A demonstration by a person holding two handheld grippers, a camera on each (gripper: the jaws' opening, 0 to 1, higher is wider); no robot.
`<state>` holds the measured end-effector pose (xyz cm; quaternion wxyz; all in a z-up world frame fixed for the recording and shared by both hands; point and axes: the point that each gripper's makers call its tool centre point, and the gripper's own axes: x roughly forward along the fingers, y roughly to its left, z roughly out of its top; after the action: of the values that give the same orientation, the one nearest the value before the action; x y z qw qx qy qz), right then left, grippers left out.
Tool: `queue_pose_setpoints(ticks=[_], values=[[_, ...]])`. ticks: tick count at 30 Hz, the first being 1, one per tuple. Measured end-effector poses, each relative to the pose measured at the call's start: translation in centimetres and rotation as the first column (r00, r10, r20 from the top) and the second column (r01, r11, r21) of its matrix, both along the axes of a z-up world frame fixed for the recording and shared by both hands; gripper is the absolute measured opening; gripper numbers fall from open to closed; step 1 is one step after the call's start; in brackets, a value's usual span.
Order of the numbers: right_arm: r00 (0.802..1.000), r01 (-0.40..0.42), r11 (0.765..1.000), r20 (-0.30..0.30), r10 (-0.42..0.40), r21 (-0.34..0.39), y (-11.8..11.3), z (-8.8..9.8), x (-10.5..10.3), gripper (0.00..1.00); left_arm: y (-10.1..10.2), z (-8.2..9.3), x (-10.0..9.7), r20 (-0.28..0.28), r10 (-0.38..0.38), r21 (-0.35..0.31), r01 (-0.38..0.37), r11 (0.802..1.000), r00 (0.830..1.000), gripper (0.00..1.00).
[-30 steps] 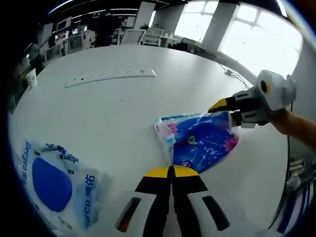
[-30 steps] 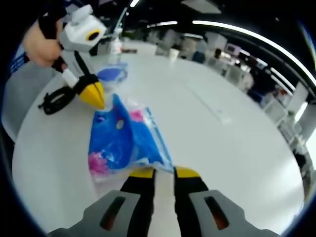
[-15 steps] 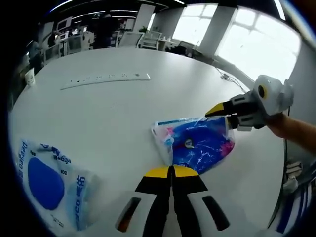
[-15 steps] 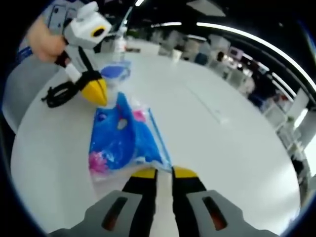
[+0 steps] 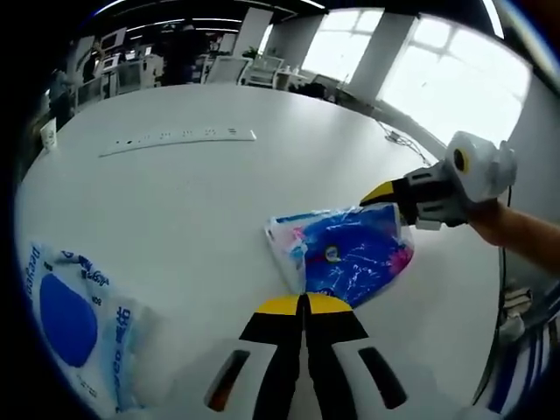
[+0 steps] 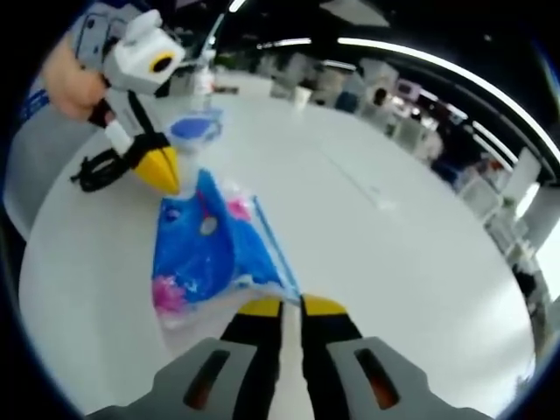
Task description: Arrange the tabletop items into an orderly group along one side of the table until the central work area is clear of visible clutter.
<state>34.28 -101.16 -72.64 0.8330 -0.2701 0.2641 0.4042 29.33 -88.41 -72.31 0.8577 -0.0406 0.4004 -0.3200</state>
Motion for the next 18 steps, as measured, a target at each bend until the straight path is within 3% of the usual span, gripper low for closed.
queue_pose_setpoints(ticks=[14, 18], values=[[0.998, 0.061, 0.998, -0.028, -0.06, 0.029, -0.39, -0.55, -0.23, 0.06, 0.26, -0.02, 0.09, 0.01, -0.013, 0.014, 0.013, 1.0, 1.0, 0.0], [0.997, 0.068, 0.997, -0.033, -0.067, 0.024, -0.44, -0.57, -0.26, 0.07, 0.39, -0.02, 0.09, 0.016, -0.011, 0.022, 0.011, 1.0, 1.0, 0.05]])
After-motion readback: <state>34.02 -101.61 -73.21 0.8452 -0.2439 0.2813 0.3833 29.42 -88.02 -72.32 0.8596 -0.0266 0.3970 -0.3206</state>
